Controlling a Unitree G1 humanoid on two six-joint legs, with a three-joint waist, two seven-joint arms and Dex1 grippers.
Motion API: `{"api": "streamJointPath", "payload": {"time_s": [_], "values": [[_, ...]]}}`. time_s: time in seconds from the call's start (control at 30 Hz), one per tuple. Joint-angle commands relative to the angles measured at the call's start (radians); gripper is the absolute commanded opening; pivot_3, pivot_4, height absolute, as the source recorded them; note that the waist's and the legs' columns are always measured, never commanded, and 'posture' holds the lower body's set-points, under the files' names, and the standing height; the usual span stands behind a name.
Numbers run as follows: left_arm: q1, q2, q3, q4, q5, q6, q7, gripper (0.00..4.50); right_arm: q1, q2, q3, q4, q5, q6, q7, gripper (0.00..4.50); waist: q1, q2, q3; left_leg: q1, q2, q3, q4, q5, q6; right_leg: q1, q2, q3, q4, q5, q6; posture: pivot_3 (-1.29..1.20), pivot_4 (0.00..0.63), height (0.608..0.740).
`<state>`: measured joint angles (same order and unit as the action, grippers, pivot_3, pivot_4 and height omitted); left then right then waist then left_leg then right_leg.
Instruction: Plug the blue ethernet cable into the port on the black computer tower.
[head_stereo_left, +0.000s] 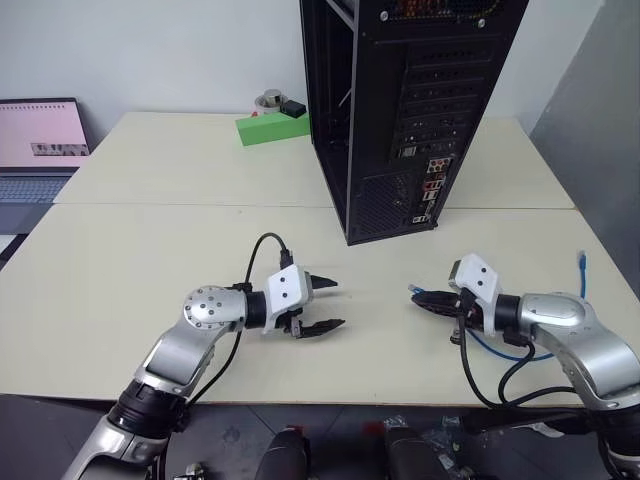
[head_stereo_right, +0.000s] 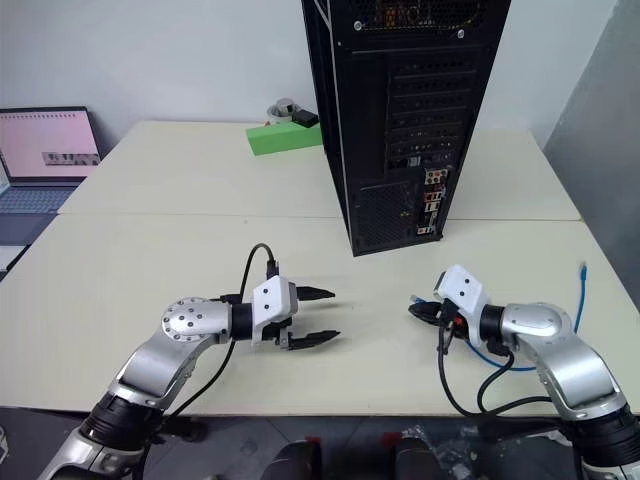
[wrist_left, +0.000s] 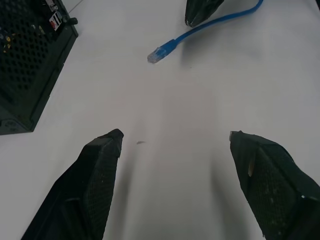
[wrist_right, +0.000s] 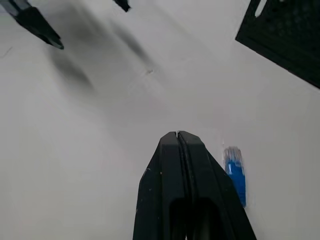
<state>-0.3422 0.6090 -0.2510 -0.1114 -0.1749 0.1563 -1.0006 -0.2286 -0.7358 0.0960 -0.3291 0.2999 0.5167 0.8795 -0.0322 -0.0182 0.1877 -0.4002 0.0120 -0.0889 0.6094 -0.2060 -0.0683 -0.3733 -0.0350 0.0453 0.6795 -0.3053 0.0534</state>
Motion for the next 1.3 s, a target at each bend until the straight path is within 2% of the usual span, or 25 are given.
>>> {"api": "streamJointPath", "payload": {"time_s": [0.03, 0.1, 0.37, 0.6, 0.7, 0.77, 0.97, 1.3], "values": [[-0.008, -0.006, 0.004, -0.006, 0.009, -0.034, -0.006, 3.68, -0.012, 0.010, -0.079, 0.021, 0.016, -0.042, -0.021, 0.19, 0.000, 0.000, 0.000, 0.000, 0.000, 0.000, 0.000, 0.000, 0.000, 0.000, 0.000, 0.000, 0.000, 0.000, 0.000, 0.00, 0.150, 0.740], [0.009, -0.003, 0.004, -0.019, 0.014, -0.040, -0.007, 3.68, 0.026, -0.013, -0.083, 0.015, 0.009, -0.038, -0.007, 0.49, 0.000, 0.000, 0.000, 0.000, 0.000, 0.000, 0.000, 0.000, 0.000, 0.000, 0.000, 0.000, 0.000, 0.000, 0.000, 0.00, 0.150, 0.740], [0.020, -0.012, -0.002, -0.065, 0.020, -0.030, -0.013, 3.68, 0.058, -0.023, -0.065, 0.077, -0.054, 0.039, -0.071, 2.37, -0.001, 0.000, 0.000, 0.000, 0.000, -0.001, 0.000, 0.000, 0.000, 0.000, 0.000, 0.000, 0.001, 0.000, 0.000, 0.00, 0.150, 0.740], [0.014, -0.023, -0.006, -0.079, 0.029, -0.021, -0.009, 3.68, 0.044, -0.006, -0.026, 0.110, -0.071, 0.055, -0.079, 2.37, -0.001, 0.000, 0.000, 0.000, 0.000, -0.001, 0.000, 0.000, 0.000, 0.000, 0.000, 0.000, 0.001, 0.000, 0.000, 0.00, 0.150, 0.740], [0.020, -0.024, -0.006, -0.087, 0.032, -0.019, -0.007, 3.68, 0.034, 0.005, -0.028, 0.121, -0.078, 0.071, -0.090, 1.84, -0.001, 0.000, 0.000, 0.000, 0.000, -0.001, 0.000, 0.000, 0.000, 0.000, 0.000, 0.000, 0.001, 0.000, 0.000, 0.00, 0.150, 0.740], [0.022, -0.023, -0.005, -0.090, 0.034, -0.017, -0.006, 3.68, 0.032, 0.002, -0.026, 0.120, -0.080, 0.077, -0.082, 1.28, -0.001, 0.000, 0.000, 0.000, 0.000, -0.001, 0.000, 0.000, 0.000, 0.000, 0.000, 0.000, 0.001, 0.000, 0.000, 0.00, 0.150, 0.740], [0.017, -0.030, 0.001, -0.081, 0.034, -0.012, -0.003, 3.68, 0.023, -0.004, -0.028, 0.095, -0.064, 0.101, -0.059, 0.03, 0.000, 0.000, 0.000, 0.000, 0.000, -0.001, 0.000, 0.000, 0.000, 0.000, 0.000, 0.000, 0.001, 0.000, 0.000, 0.00, 0.150, 0.740], [-0.031, -0.054, -0.011, -0.021, 0.038, -0.022, -0.023, 3.68, -0.051, -0.017, 0.054, -0.084, -0.014, 0.153, 0.031, 0.03, -0.001, 0.000, 0.000, 0.000, 0.000, -0.001, 0.001, 0.000, 0.000, 0.000, 0.000, -0.001, 0.001, 0.000, 0.000, 0.00, 0.150, 0.740]]}}
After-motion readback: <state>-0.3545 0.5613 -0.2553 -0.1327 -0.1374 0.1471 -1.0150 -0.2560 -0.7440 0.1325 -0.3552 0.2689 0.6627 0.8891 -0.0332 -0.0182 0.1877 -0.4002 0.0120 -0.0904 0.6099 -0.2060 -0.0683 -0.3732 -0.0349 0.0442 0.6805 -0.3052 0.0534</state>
